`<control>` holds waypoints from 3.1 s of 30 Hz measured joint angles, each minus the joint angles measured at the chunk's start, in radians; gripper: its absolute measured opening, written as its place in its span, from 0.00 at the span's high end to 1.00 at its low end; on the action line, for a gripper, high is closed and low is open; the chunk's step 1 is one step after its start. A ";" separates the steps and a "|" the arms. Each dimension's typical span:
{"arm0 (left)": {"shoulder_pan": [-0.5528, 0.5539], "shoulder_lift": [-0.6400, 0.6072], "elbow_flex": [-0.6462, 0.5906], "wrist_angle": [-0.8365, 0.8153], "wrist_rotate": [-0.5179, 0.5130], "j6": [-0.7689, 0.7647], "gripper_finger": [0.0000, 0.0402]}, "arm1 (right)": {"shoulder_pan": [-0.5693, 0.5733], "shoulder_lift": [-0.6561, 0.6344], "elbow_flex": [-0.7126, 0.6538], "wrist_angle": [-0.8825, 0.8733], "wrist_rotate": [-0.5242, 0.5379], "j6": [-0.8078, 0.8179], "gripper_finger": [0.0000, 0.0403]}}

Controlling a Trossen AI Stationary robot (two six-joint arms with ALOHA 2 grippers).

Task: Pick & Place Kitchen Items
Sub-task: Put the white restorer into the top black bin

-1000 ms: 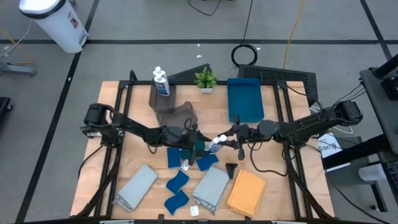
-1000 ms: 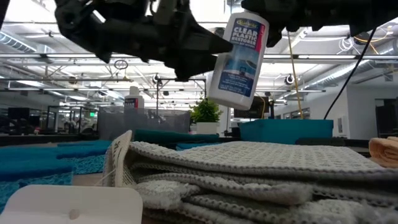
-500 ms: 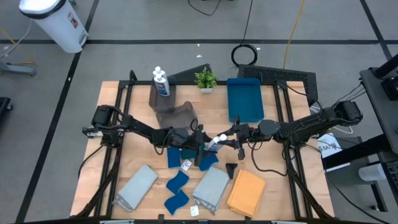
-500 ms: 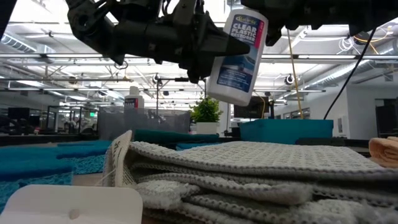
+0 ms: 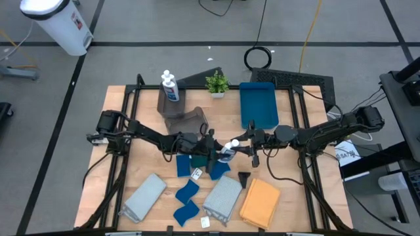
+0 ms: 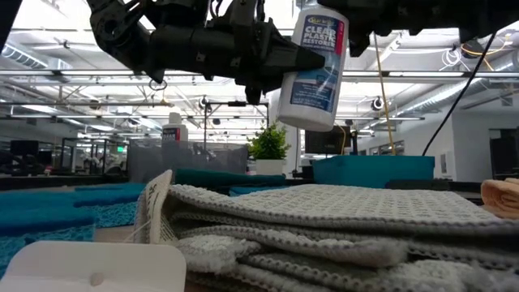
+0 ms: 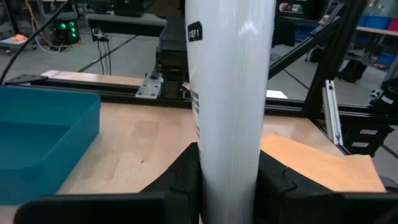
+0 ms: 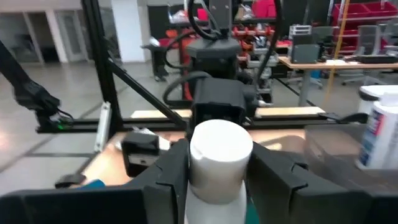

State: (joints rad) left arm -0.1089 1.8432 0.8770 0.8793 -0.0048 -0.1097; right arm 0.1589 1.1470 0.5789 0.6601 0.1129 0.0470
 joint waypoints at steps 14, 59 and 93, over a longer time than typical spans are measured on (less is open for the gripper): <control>0.035 -0.041 -0.005 -0.004 -0.012 0.054 0.76 | 0.000 -0.161 0.003 -0.342 0.165 0.001 0.48; 0.029 -0.234 0.000 -0.065 -0.022 0.150 0.75 | -0.021 0.406 0.027 0.501 0.013 -0.031 0.54; 0.052 -0.294 0.685 -1.452 0.031 0.082 0.21 | -0.022 0.407 0.028 0.238 0.015 -0.003 0.80</control>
State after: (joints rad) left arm -0.0570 1.5495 1.5617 -0.5726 0.0261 -0.0279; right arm 0.1371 1.5539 0.6067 0.8978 0.1277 0.0441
